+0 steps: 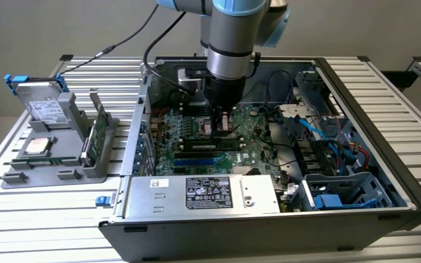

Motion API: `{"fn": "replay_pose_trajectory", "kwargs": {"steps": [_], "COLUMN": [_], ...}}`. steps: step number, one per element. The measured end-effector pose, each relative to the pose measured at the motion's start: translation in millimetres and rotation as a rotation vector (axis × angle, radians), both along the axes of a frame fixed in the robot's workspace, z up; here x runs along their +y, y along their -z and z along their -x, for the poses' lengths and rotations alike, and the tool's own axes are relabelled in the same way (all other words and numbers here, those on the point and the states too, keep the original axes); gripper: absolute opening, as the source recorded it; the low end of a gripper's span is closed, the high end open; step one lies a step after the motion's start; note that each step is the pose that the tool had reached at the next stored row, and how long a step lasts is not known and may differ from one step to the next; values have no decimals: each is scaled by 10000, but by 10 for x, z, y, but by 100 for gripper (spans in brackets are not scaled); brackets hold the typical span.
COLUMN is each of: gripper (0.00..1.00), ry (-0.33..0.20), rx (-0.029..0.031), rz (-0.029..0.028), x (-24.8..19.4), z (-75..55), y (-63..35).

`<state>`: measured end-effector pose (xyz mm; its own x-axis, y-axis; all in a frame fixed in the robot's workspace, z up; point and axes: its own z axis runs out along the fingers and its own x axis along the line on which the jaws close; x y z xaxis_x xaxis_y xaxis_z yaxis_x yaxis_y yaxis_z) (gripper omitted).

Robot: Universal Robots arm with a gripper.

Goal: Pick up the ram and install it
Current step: 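Press down the ram until it locks into place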

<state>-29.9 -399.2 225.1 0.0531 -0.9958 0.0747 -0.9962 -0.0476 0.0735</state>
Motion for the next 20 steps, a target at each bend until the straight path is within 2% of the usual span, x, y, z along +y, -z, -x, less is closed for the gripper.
{"fn": "replay_pose_trajectory", "kwargs": {"steps": [6, 9, 11, 13, 20], "gripper": [10, 10, 10, 10, 10], "ry": [-1, -1, 1, -1, 0], "rx": [4, 4, 9, 36, 84], "rz": [21, 12, -15, 12, 12], "x": [-1, 0, 4, 0, 0], "z": [0, 0, -1, 0, 0], "y": [16, 15, -36, -98, -192]}}
